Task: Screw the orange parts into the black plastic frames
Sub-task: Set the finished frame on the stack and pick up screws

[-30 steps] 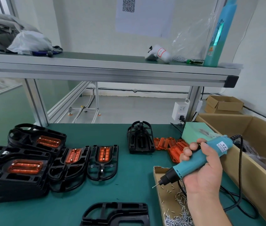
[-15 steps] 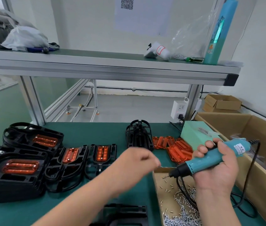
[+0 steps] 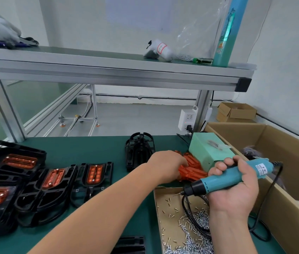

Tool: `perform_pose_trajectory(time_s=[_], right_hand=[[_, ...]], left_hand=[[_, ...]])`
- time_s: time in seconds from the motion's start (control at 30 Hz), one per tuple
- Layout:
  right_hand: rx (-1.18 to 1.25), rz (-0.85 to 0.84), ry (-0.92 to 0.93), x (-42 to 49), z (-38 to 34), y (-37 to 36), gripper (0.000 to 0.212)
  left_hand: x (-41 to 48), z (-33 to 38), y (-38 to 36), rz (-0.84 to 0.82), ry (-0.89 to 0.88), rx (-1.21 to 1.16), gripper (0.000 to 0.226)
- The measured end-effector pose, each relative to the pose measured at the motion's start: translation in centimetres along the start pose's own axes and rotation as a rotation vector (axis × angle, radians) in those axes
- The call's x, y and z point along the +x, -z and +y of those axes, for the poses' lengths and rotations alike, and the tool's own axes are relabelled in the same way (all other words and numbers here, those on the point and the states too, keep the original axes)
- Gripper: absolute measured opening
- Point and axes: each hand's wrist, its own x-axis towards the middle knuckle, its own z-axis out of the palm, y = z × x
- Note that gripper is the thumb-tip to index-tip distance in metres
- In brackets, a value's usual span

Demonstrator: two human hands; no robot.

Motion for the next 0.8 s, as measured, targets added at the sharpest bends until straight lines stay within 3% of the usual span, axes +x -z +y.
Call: perform_pose_trajectory(time_s=[0.2,0.33,0.47,0.57,0.73,0.8], right_hand=[[0.018,-0.021,-0.013,-0.2,-0.1,0.0,0.007],[-0.004,-0.024,-0.01,-0.5,0.1,-0.2,0.007],[-0.048,-0.071,-0.028,-1.3,0.7,-0.6,0.005],[-0.082,-0.14,-0.046,-2.2,1.3,-1.0,0.006],[-0.134,-0.276,-0.118,-4.3,2.7,-1.8,0.01],[-0.172,-0.329,-0.148,-5.1,3.3,-2.1,0.013]], left_hand=[[-3.0,-0.4,1.4,0.068,0.062,-0.186,0.023],[-8.3,-1.7,3.0,0.151,0.149,-0.524,0.035],[-16.6,-3.0,3.3,0.065,0.265,-0.888,0.048],[-21.9,-3.2,2.8,-0.05,0.402,-1.102,0.041],[-26.5,-3.1,3.1,-0.116,0.381,-1.015,0.05],[-27.1,-3.0,3.2,-0.097,0.365,-0.942,0.041]])
